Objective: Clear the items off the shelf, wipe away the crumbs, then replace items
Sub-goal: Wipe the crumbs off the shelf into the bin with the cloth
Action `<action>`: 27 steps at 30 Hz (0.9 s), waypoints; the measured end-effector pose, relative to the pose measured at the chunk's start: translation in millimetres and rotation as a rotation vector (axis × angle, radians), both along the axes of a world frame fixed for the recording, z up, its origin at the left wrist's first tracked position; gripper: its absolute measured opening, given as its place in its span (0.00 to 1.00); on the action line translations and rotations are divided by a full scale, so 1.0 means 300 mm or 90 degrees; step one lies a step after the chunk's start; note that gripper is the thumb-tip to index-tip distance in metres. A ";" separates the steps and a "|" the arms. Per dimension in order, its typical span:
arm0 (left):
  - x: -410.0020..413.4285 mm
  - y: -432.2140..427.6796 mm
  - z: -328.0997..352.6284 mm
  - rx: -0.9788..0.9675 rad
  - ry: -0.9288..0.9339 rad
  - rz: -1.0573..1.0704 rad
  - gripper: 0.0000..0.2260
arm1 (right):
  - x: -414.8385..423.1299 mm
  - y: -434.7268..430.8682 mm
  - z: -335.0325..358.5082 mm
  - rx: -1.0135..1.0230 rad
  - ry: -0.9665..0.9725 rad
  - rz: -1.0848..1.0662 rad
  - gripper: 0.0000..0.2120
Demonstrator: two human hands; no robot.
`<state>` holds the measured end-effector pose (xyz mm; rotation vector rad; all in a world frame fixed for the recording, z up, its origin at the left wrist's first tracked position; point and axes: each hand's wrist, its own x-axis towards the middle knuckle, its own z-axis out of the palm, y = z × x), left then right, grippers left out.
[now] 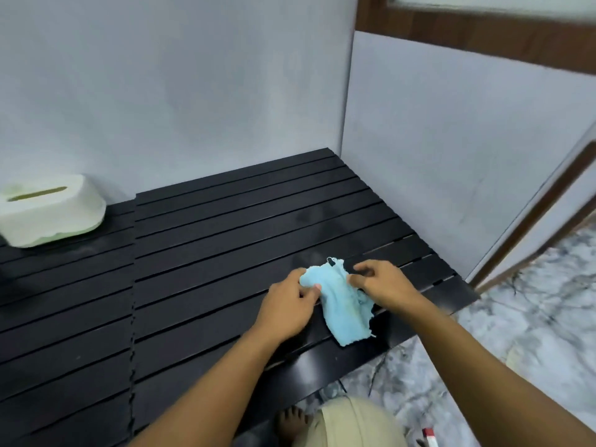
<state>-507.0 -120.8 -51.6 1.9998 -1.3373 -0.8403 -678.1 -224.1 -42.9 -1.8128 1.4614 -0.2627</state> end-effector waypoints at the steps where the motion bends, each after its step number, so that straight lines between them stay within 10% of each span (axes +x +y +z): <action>1: -0.010 -0.032 0.001 0.026 0.044 0.027 0.21 | 0.007 0.000 -0.004 0.019 -0.016 0.010 0.19; 6: -0.070 -0.114 -0.004 0.013 0.161 0.130 0.25 | 0.013 -0.026 -0.016 0.019 -0.095 0.042 0.04; 14: -0.259 -0.248 0.038 -0.016 0.710 0.171 0.37 | -0.188 -0.105 0.048 -0.039 -0.284 -0.066 0.08; 20: -0.461 -0.399 0.009 -0.029 0.589 0.059 0.32 | -0.403 -0.208 0.029 -0.205 -0.179 -0.147 0.13; 24: -0.459 -0.432 -0.040 -0.035 0.072 -0.059 0.37 | -0.488 -0.235 -0.048 -0.200 -0.065 -0.077 0.23; 27: -0.453 -0.392 -0.081 -0.108 -0.100 -0.129 0.29 | -0.499 -0.228 -0.090 -0.226 -0.008 0.038 0.21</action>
